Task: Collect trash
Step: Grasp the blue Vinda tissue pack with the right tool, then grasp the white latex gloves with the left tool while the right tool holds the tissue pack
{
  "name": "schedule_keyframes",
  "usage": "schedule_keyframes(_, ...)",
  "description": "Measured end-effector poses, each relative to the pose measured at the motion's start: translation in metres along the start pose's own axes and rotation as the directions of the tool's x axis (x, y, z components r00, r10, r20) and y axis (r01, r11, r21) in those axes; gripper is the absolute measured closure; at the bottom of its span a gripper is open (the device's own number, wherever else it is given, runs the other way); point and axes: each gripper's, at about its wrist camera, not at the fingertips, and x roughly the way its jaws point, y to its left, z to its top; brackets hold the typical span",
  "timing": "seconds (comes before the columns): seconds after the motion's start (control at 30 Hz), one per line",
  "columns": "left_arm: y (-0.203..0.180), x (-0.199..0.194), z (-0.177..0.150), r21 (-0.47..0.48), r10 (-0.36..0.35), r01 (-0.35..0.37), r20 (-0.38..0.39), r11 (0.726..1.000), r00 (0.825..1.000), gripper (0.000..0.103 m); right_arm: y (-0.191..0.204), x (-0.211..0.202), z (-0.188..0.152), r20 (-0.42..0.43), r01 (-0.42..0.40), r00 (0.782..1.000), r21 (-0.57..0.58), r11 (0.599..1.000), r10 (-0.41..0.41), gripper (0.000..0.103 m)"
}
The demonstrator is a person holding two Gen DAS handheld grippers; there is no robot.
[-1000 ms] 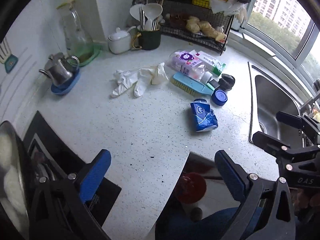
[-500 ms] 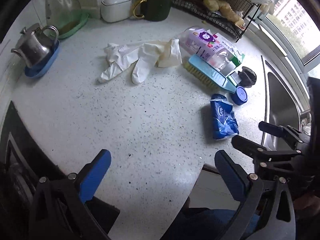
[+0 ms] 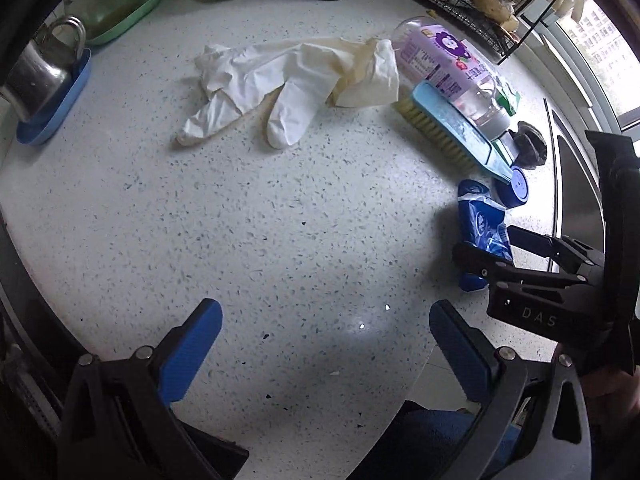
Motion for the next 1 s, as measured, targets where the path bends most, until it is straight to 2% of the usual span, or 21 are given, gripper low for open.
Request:
schedule_keyframes(0.07, 0.003, 0.000, 0.001, -0.002, 0.004, -0.004, 0.003, 1.000, 1.000, 0.000, 0.003, -0.002, -0.001, 0.001, 0.037, 0.999, -0.025, 0.999, -0.037, 0.042)
schedule_keyframes(0.1, 0.004, 0.000, 0.002, -0.002, 0.005, -0.005, 0.005, 1.000, 1.000, 0.000, 0.006, -0.003, -0.002, 0.006, 0.060, 0.998, -0.042, 0.997, -0.060, 0.052)
schedule_keyframes(0.2, 0.005, -0.001, 0.004, -0.002, 0.000, 0.000, 0.001, 1.000, 1.000, 0.000, 0.011, -0.006, -0.007, 0.014, 0.066, 0.998, -0.078, 0.995, -0.065, 0.057)
schedule_keyframes(0.3, 0.005, -0.004, 0.006, 0.015, 0.001, -0.001, 0.011, 1.000, 1.000, 0.000, 0.012, -0.009, -0.012, 0.024, 0.067, 0.998, -0.089, 0.994, -0.065, 0.067)
schedule_keyframes(0.43, -0.004, -0.012, 0.015, 0.072, 0.016, -0.019, 0.039, 0.997, 0.999, 0.000, 0.002, -0.018, -0.018, 0.032, 0.021, 0.999, -0.065, 0.998, -0.019, 0.081)
schedule_keyframes(0.53, -0.010, -0.019, 0.026, 0.123, 0.021, -0.029, 0.068, 0.992, 0.997, 0.000, -0.003, -0.030, -0.023, 0.046, 0.005, 0.999, -0.053, 0.999, -0.003, 0.082)
schedule_keyframes(0.7, -0.011, -0.024, 0.052, 0.141, 0.041, -0.056, 0.111, 0.988, 0.993, 0.000, -0.027, -0.056, -0.028, 0.072, -0.008, 0.997, 0.021, 1.000, 0.007, 0.082)
schedule_keyframes(0.77, -0.009, -0.024, 0.070, 0.126, 0.032, -0.048, 0.126, 0.991, 0.992, 0.000, -0.035, -0.065, -0.031, 0.080, -0.015, 0.997, 0.040, 0.999, 0.012, 0.082)
schedule_keyframes(0.9, -0.002, -0.015, 0.105, 0.042, -0.023, 0.018, 0.126, 0.999, 0.992, 0.000, -0.046, -0.086, -0.034, 0.102, -0.002, 0.995, 0.056, 0.998, -0.004, 0.082)
schedule_keyframes(1.0, 0.003, -0.002, 0.128, -0.018, -0.014, 0.016, 0.135, 1.000, 0.991, 0.000, -0.042, -0.093, -0.041, 0.109, 0.004, 0.994, 0.069, 0.998, -0.012, 0.082)
